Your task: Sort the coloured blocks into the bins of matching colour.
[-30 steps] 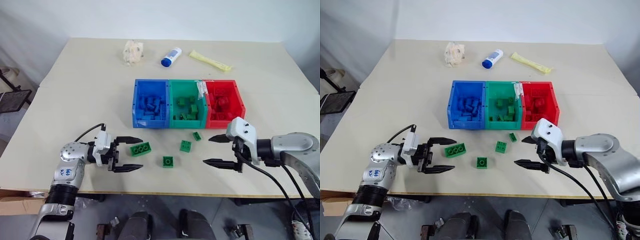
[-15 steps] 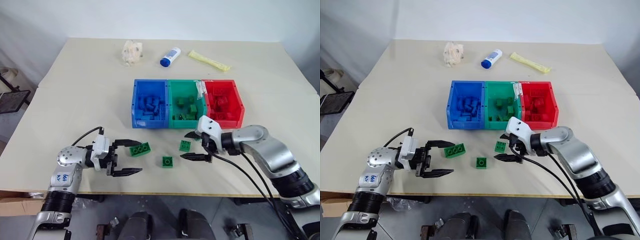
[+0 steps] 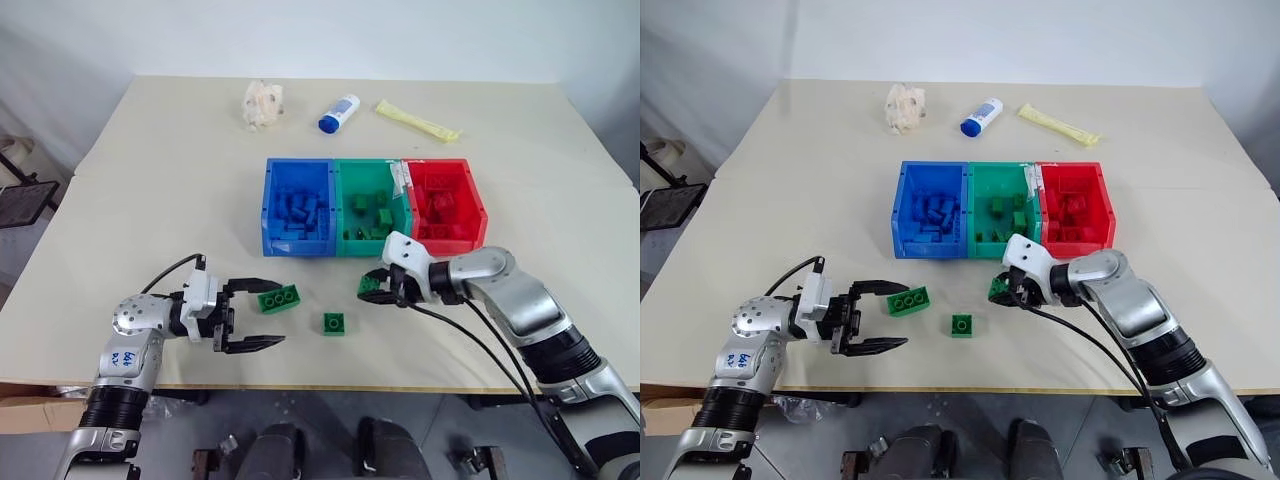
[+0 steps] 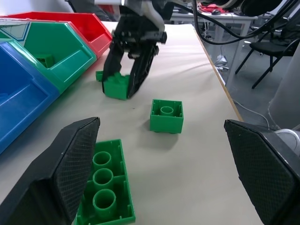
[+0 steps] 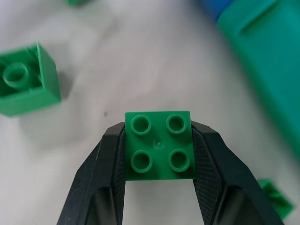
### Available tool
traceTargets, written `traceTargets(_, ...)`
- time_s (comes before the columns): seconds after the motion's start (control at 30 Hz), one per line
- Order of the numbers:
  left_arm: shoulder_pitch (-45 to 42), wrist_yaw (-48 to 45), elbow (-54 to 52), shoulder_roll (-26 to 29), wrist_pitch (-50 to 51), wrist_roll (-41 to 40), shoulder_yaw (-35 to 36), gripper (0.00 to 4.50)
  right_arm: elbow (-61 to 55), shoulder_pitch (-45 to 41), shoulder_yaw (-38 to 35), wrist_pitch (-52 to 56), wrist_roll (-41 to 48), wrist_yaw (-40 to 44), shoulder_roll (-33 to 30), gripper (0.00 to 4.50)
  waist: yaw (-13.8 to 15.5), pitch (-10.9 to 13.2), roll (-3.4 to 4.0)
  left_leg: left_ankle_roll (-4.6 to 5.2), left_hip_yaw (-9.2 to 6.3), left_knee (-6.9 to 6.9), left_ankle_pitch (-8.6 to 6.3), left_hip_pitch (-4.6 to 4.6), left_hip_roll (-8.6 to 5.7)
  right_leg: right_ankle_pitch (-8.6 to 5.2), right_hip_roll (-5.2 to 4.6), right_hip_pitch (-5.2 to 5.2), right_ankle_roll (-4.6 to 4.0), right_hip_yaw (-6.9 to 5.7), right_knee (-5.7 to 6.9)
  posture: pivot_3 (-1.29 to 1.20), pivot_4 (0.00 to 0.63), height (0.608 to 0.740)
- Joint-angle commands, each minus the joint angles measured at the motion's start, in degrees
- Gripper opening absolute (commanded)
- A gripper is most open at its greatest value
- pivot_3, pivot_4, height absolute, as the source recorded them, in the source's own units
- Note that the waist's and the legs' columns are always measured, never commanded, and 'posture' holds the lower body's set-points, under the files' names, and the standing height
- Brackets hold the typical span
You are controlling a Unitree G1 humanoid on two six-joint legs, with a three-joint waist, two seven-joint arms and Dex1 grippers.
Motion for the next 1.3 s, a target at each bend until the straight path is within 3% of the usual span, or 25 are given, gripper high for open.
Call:
traceTargets(0.03, -0.8, 0.0, -0.1, 0.7, -0.3, -0.7, 1.1, 4.5, -2.4, -4.9, -6.1, 0.9, 3.0, -1.5, 1.2, 1.49, -0.3, 0.0, 0.0, 0.0, 0.0, 0.0, 0.0, 0.0, 0.01, 0.0, 0.0, -0.01, 0.0, 0.0, 0.02, 0.0, 0.15, 0.74)
traceTargets(0.13, -2.0, -0.3, 1.2, 0.5, -0.6, -0.5, 0.9, 4.5, 5.3, -11.4, -8.4, -1.5, 0.7, -4.8, 2.5, 1.49, -0.6, 0.0, 0.0, 0.0, -0.03, 0.0, 0.0, 0.0, 0.01, 0.0, 0.0, -0.01, 0.0, 0.0, 0.06, 0.0, 0.15, 0.74)
traceTargets(0.23, -3.3, -0.6, 2.6, 0.2, -1.1, -0.2, 0.5, 4.5, 12.7, -14.2, -7.1, -4.3, -2.8, -6.3, 2.9, 2.47, -0.7, 0.0, 0.0, 0.0, -0.04, -0.02, 0.0, 0.0, -0.01, 0.0, 0.02, -0.02, 0.0, 0.0, 0.09, 0.0, 0.15, 0.74)
traceTargets(0.43, -5.6, -1.3, 4.9, -0.3, -2.0, 0.1, 0.1, 4.5, 14.6, -14.1, -7.1, -7.5, -4.0, -5.2, 3.1, 4.44, -1.0, 0.0, 0.0, 0.02, 0.06, -0.22, 0.01, 0.0, -0.09, 0.0, 0.03, -0.13, 0.0, -0.14, 0.09, 0.0, 0.15, 0.74)
traceTargets(0.53, -6.3, -1.7, 5.9, -0.3, -2.2, 0.3, 0.0, 4.5, 12.9, -13.1, -7.8, -7.2, -3.5, -4.3, 2.5, 4.48, -1.0, 0.0, 0.0, 0.02, 0.06, -0.2, 0.01, 0.0, -0.06, 0.0, 0.04, -0.12, 0.0, -0.22, 0.13, 0.0, 0.15, 0.74)
traceTargets(0.8, -8.8, -2.8, 9.1, -0.5, -3.3, 0.5, -0.2, 4.5, -2.7, -0.8, -13.2, -1.8, 5.3, 5.2, -6.6, 4.48, -0.4, 0.0, -0.01, 0.07, -0.02, -0.09, 0.01, -0.02, -0.13, 0.02, -0.02, -0.02, 0.03, -0.19, 0.08, 0.0, 0.15, 0.74)
traceTargets(0.97, -10.0, -3.3, 10.9, -0.7, -3.9, 0.8, -0.3, 4.5, -11.0, 13.2, -22.5, -1.3, 10.5, 8.2, -14.1, 4.48, 0.2, 0.0, -0.02, 0.07, -0.01, -0.09, 0.01, -0.02, -0.08, 0.02, 0.01, 0.03, 0.03, -0.18, 0.0, 0.0, 0.15, 0.74)
traceTargets(1.17, -10.5, -3.9, 11.7, -0.8, -4.3, 0.9, -0.2, 4.5, -16.5, 30.2, -38.2, 0.2, 15.8, 7.8, -16.0, 4.48, 0.8, 0.0, -0.02, 0.06, 0.09, -0.03, 0.01, 0.0, 0.03, 0.02, 0.0, 0.07, 0.03, -0.14, -0.04, 0.0, 0.15, 0.74)
traceTargets(1.3, -10.7, -4.4, 12.3, -0.7, -4.4, 0.8, -0.2, 4.5, -18.7, 37.4, -43.3, 0.0, 16.5, 7.3, -16.6, 4.48, 0.9, 0.0, -0.02, 0.08, 0.1, 0.0, 0.01, 0.0, -0.04, 0.03, -0.01, 0.1, 0.05, -0.05, -0.05, 0.0, 0.15, 0.74)
